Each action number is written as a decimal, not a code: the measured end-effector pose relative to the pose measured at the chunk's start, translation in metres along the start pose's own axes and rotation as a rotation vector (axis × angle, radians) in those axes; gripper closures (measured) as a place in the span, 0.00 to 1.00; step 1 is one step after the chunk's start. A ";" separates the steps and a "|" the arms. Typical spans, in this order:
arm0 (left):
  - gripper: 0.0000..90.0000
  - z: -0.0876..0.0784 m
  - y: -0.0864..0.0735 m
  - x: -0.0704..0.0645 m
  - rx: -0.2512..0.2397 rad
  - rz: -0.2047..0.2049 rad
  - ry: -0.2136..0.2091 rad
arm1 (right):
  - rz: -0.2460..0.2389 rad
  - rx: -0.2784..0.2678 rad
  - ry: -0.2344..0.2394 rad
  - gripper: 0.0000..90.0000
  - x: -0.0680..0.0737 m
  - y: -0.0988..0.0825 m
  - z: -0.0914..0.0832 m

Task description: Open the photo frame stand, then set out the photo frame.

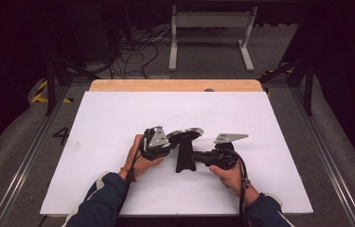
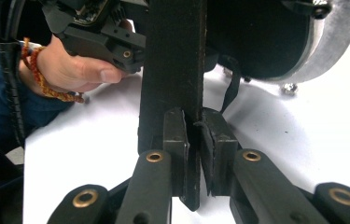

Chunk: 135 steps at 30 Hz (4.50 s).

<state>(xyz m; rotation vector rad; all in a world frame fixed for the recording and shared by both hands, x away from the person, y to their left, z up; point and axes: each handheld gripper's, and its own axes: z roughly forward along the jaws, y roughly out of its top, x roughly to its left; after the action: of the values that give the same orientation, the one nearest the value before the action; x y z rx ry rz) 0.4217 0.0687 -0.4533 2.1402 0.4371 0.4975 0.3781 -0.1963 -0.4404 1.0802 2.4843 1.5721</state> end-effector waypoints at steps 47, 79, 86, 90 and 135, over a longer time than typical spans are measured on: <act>0.34 -0.092 -0.034 0.005 -0.032 -0.140 0.024 | -0.227 -0.063 -0.176 0.99 0.037 0.009 -0.022; 0.47 -0.032 -0.017 0.027 0.010 -0.151 -0.050 | -0.319 -0.008 -0.300 1.00 0.085 -0.006 0.056; 0.47 -0.029 -0.008 0.017 -0.022 -0.110 -0.062 | -0.315 0.006 -0.310 1.00 0.083 -0.008 0.061; 0.48 -0.017 -0.004 0.012 -0.015 -0.097 -0.046 | -0.317 0.014 -0.311 1.00 0.084 -0.010 0.063; 0.78 -0.043 0.003 -0.008 -0.096 -0.027 -0.006 | -0.281 -0.015 -0.299 1.00 0.070 -0.012 0.038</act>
<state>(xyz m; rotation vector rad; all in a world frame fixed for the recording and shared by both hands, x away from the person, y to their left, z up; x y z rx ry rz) 0.3937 0.0924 -0.4286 2.0399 0.4303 0.4874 0.3314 -0.1310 -0.4452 0.8457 2.2983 1.2486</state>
